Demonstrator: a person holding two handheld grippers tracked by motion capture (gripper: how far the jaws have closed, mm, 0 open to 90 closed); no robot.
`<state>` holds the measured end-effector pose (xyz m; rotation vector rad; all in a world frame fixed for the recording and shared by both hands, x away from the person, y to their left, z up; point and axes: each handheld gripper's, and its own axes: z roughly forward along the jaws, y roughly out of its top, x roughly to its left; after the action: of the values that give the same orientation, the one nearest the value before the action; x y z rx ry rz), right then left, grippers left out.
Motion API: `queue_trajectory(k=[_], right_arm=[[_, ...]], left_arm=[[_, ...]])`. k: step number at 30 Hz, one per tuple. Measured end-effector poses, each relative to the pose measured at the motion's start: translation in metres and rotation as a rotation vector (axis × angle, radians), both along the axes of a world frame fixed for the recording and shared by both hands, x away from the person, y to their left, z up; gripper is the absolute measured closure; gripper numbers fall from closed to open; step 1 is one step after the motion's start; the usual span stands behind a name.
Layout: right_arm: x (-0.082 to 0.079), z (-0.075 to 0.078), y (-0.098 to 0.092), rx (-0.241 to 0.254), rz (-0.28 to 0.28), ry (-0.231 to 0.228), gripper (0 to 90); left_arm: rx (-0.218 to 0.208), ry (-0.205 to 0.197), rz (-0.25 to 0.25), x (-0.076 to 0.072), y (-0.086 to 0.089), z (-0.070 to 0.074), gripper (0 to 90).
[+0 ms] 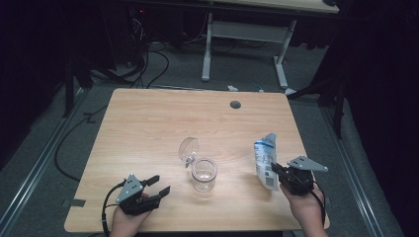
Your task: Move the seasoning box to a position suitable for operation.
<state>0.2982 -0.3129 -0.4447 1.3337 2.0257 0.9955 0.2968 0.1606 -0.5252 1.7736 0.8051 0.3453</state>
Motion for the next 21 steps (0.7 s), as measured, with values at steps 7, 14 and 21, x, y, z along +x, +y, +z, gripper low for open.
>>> queue_trajectory(k=[7, 14, 21], right_arm=[[0.000, 0.010, -0.001, -0.023, 0.046, 0.070, 89.8], [0.002, 0.019, 0.001, -0.043, 0.080, 0.138, 89.8], [0.004, 0.025, 0.006, -0.080, 0.099, 0.197, 89.8]], left_arm=[[-0.003, -0.012, 0.005, -0.001, 0.001, 0.001, 40.6], [-0.006, -0.016, 0.007, -0.002, 0.000, 0.001, 40.6], [-0.009, -0.018, 0.003, -0.002, -0.001, 0.001, 40.6]])
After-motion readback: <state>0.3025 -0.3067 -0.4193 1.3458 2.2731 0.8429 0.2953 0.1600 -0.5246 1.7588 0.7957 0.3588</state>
